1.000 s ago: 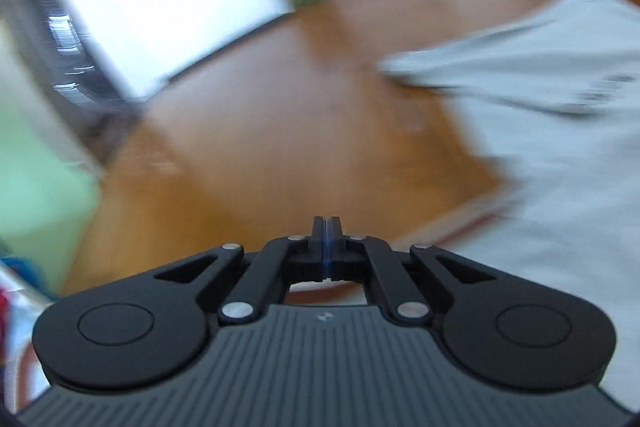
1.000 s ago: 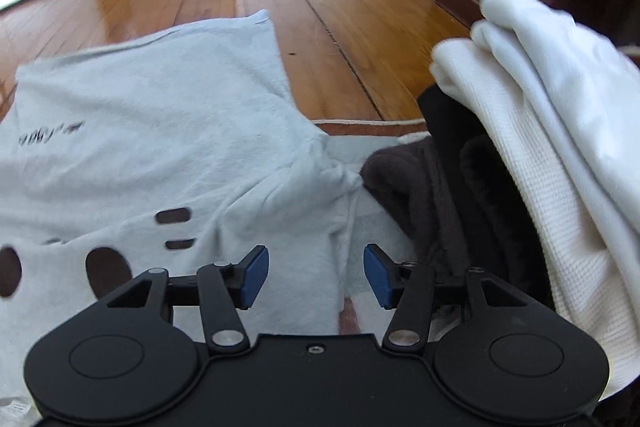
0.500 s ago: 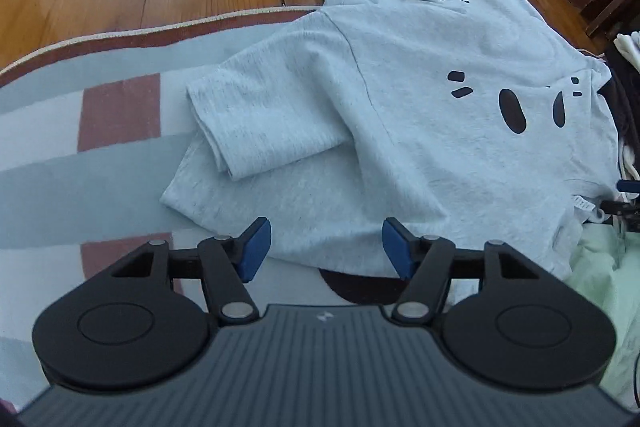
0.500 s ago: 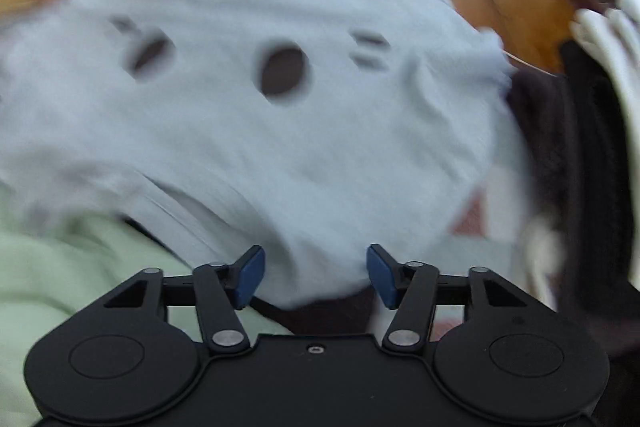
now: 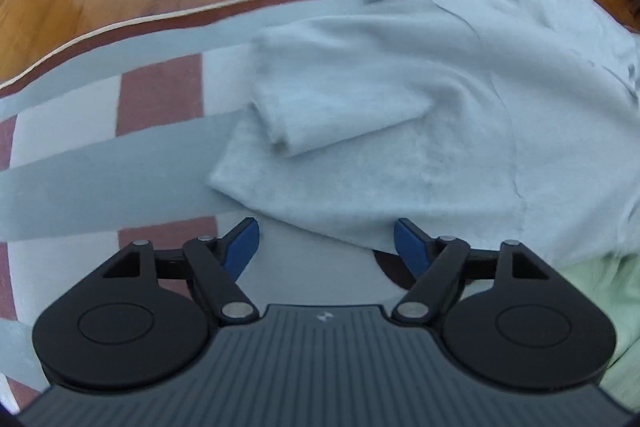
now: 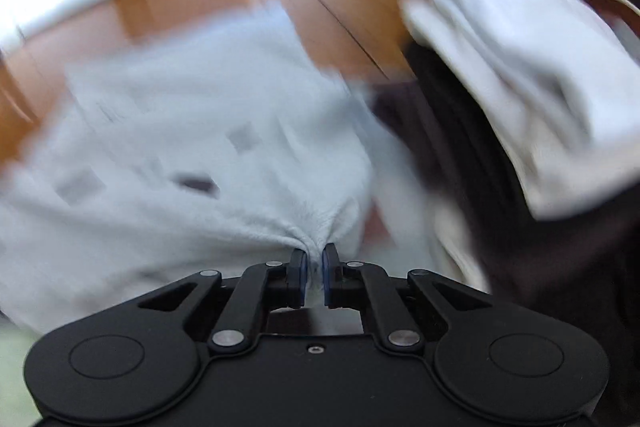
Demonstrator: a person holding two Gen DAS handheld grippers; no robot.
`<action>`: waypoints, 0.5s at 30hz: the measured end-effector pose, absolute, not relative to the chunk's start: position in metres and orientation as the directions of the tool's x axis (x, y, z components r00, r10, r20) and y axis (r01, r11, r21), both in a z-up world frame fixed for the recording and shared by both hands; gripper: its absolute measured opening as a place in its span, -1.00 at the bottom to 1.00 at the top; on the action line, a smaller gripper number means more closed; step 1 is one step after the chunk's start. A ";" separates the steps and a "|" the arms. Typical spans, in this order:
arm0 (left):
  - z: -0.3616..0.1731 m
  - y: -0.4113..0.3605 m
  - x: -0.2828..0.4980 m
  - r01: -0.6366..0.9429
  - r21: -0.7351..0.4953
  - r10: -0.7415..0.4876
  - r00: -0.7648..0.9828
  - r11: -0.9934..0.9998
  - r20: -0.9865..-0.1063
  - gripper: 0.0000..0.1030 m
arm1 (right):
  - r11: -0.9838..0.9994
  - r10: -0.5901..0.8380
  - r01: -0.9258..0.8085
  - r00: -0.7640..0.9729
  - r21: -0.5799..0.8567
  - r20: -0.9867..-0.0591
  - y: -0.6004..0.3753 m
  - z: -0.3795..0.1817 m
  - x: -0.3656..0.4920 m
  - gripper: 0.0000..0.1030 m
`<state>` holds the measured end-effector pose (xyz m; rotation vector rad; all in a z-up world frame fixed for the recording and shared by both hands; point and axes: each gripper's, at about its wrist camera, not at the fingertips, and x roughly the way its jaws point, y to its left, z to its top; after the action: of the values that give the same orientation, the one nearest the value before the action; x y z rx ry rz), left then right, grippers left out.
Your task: Fold clothes
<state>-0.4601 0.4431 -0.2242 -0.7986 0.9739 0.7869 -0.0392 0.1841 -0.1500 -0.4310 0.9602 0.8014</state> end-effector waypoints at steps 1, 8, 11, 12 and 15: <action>-0.223 0.445 -0.463 -0.854 -0.234 0.203 0.361 0.465 -0.910 0.45 | 0.664 0.361 -0.748 0.329 -0.007 -0.873 0.183 -0.164 -0.038 -0.86; -0.230 0.443 -0.467 -0.818 -0.420 0.072 0.483 0.393 -0.873 0.50 | 0.697 0.273 -0.715 0.342 -0.061 -0.899 0.189 -0.185 -0.030 -0.84; -0.236 0.437 -0.460 -0.742 -0.570 -0.037 0.598 0.353 -0.801 0.53 | 0.709 0.300 -0.705 0.336 -0.027 -0.893 0.186 -0.179 -0.027 -0.84; -0.239 0.435 -0.454 -0.722 -0.600 -0.070 0.617 0.345 -0.784 0.53 | 0.711 0.310 -0.703 0.335 -0.017 -0.890 0.185 -0.177 -0.028 -0.84; -0.252 0.428 -0.437 -0.721 -0.611 -0.119 0.610 0.326 -0.783 0.65 | 0.706 0.332 -0.708 0.340 -0.007 -0.880 0.185 -0.173 -0.031 -0.84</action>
<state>-0.4374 0.4285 -0.2522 -1.1977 0.8592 0.4657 -0.0314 0.1852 -0.1730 -0.4279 1.0149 0.7043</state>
